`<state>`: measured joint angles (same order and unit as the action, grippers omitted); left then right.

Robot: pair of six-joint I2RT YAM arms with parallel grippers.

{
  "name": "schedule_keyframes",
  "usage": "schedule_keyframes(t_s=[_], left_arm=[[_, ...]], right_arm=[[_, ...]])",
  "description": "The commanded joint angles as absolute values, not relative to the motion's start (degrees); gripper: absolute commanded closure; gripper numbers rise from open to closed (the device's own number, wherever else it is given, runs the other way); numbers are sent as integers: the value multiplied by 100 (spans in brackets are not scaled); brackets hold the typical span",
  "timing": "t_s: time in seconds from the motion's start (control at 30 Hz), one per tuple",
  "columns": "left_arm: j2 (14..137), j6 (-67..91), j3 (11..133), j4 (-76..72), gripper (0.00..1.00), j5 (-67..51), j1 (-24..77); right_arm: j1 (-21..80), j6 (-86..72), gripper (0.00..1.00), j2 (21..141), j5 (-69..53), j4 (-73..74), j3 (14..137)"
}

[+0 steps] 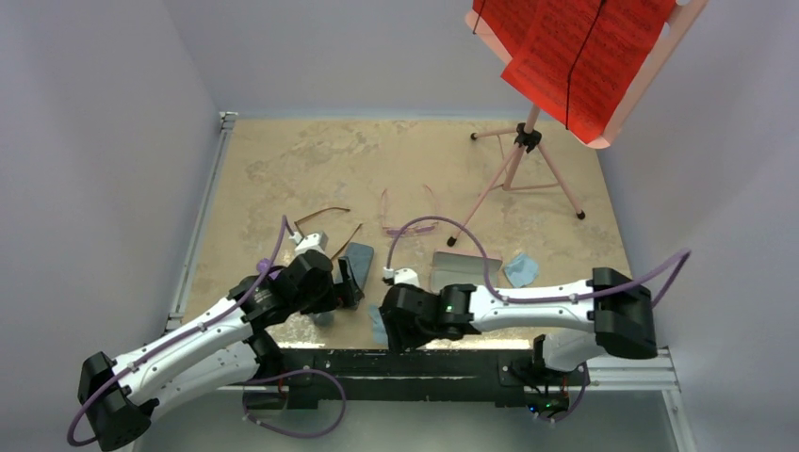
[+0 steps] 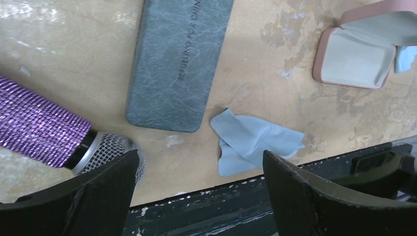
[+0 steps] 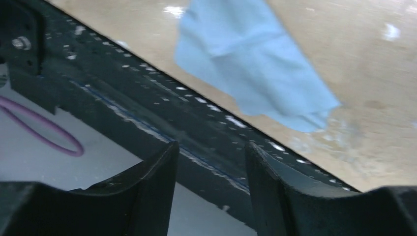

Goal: Organize the sunglasses

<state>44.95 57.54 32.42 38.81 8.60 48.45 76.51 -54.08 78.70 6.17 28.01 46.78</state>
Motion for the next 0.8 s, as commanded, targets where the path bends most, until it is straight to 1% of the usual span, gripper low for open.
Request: schedule_keyframes(t_s=[0.0, 0.13, 0.37, 0.63, 0.77], left_arm=[[4323, 6007, 3252, 4326, 0, 1256, 4852], [4272, 6074, 3231, 4452, 0, 1390, 4857], [4371, 6306, 3183, 4570, 0, 1573, 4852], [4436, 6360, 3173, 4570, 0, 1581, 4854], [4434, 6372, 3197, 4594, 0, 1596, 4852]], right_arm=[[8017, -5733, 46, 8593, 1206, 3670, 5716], [8067, -5778, 51, 9087, 1345, 3943, 6009], [8089, -5682, 54, 9583, 1592, 4131, 6197], [8088, -5538, 58, 9905, 1782, 4101, 6323], [8089, -5564, 63, 9978, 1740, 4077, 6275]])
